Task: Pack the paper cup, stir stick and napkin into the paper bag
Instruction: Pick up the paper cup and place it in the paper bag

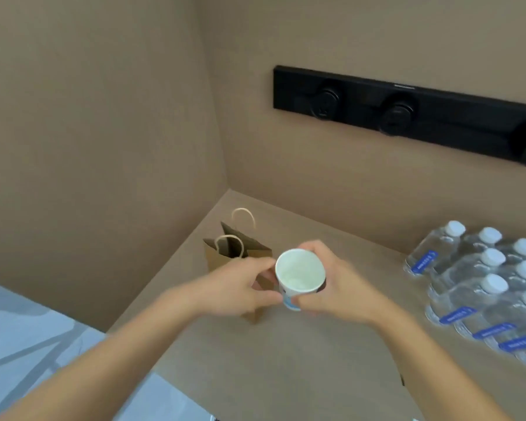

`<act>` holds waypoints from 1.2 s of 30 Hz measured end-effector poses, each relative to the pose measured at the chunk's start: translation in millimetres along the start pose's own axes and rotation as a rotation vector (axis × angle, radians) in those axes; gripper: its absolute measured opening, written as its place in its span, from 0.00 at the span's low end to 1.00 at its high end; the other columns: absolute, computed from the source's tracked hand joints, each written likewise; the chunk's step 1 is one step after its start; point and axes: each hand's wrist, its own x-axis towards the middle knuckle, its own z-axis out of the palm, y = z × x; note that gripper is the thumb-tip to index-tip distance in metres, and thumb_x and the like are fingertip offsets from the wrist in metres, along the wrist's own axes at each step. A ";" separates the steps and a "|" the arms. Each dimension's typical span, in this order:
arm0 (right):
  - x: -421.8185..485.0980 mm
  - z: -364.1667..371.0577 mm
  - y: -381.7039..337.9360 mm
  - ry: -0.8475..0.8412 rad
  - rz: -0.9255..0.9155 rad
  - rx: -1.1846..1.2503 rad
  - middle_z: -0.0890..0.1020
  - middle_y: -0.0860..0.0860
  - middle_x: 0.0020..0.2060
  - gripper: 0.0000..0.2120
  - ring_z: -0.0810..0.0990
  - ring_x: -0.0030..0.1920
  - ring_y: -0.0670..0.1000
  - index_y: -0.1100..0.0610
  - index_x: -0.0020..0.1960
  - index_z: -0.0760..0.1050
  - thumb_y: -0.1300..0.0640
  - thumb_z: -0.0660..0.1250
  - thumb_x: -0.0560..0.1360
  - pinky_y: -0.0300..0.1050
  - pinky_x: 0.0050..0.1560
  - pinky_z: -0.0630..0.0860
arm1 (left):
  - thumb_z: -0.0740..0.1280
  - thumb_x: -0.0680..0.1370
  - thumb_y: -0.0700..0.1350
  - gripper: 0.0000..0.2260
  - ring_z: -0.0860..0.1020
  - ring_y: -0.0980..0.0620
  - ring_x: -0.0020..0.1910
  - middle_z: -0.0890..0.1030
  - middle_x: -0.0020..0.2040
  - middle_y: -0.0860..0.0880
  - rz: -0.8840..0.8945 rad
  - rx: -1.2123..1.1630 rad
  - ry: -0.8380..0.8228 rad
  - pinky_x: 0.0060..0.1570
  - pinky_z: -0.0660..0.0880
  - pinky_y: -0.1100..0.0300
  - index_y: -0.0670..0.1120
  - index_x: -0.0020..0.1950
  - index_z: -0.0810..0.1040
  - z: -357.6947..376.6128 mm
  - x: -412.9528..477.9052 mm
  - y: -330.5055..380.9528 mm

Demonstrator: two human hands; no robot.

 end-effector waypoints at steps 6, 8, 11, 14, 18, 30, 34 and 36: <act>24.4 -24.1 -82.8 0.087 0.005 -0.094 0.83 0.43 0.37 0.27 0.84 0.36 0.45 0.40 0.54 0.66 0.51 0.75 0.61 0.38 0.34 0.78 | 0.69 0.78 0.41 0.10 0.86 0.52 0.46 0.88 0.47 0.53 0.039 -0.021 -0.035 0.48 0.83 0.56 0.55 0.51 0.85 -159.7 -49.0 -13.6; 36.8 -18.3 -95.7 0.083 0.038 -0.106 0.84 0.44 0.39 0.27 0.83 0.38 0.42 0.40 0.55 0.65 0.52 0.75 0.62 0.40 0.36 0.78 | 0.69 0.77 0.38 0.15 0.85 0.59 0.44 0.87 0.44 0.58 0.120 0.154 0.198 0.51 0.81 0.57 0.59 0.49 0.85 -177.1 -34.5 -34.3; 56.0 0.2 -104.8 0.080 0.088 -0.048 0.85 0.49 0.38 0.26 0.83 0.37 0.44 0.43 0.55 0.66 0.56 0.75 0.63 0.41 0.34 0.79 | 0.64 0.75 0.32 0.21 0.81 0.60 0.55 0.85 0.56 0.57 0.305 0.491 0.156 0.61 0.77 0.59 0.56 0.54 0.85 -166.1 -7.5 -60.9; 67.3 21.6 -107.4 0.100 0.127 0.002 0.86 0.55 0.36 0.25 0.85 0.39 0.53 0.45 0.54 0.65 0.57 0.75 0.64 0.45 0.33 0.81 | 0.59 0.68 0.26 0.30 0.77 0.51 0.64 0.80 0.66 0.52 0.456 0.714 -0.022 0.63 0.74 0.57 0.50 0.62 0.82 -148.3 12.0 -85.3; 74.8 41.7 -105.8 0.211 0.169 0.046 0.85 0.53 0.40 0.26 0.85 0.35 0.54 0.45 0.53 0.66 0.57 0.77 0.62 0.52 0.33 0.83 | 0.56 0.67 0.26 0.37 0.71 0.48 0.50 0.73 0.69 0.63 0.567 0.861 -0.124 0.45 0.77 0.48 0.58 0.66 0.75 -137.5 28.2 -103.6; 74.8 55.5 -84.6 0.214 0.326 0.285 0.86 0.53 0.44 0.27 0.87 0.43 0.57 0.53 0.57 0.73 0.61 0.78 0.62 0.53 0.44 0.85 | 0.73 0.72 0.44 0.17 0.72 0.54 0.60 0.73 0.60 0.56 0.403 0.658 -0.254 0.53 0.75 0.54 0.55 0.59 0.79 -128.9 38.7 -117.2; 82.1 51.3 -91.0 0.147 0.397 0.147 0.85 0.55 0.46 0.26 0.87 0.41 0.55 0.54 0.55 0.73 0.58 0.78 0.60 0.54 0.45 0.85 | 0.76 0.70 0.54 0.12 0.73 0.54 0.56 0.73 0.56 0.56 0.410 0.645 -0.241 0.52 0.77 0.50 0.55 0.51 0.82 -129.4 36.2 -118.3; 87.5 50.1 -97.4 0.153 0.430 -0.017 0.84 0.54 0.44 0.25 0.86 0.40 0.53 0.52 0.52 0.73 0.54 0.78 0.59 0.52 0.44 0.85 | 0.75 0.69 0.58 0.12 0.74 0.54 0.54 0.72 0.56 0.57 0.413 0.630 -0.233 0.51 0.77 0.50 0.54 0.49 0.83 -129.1 34.9 -119.8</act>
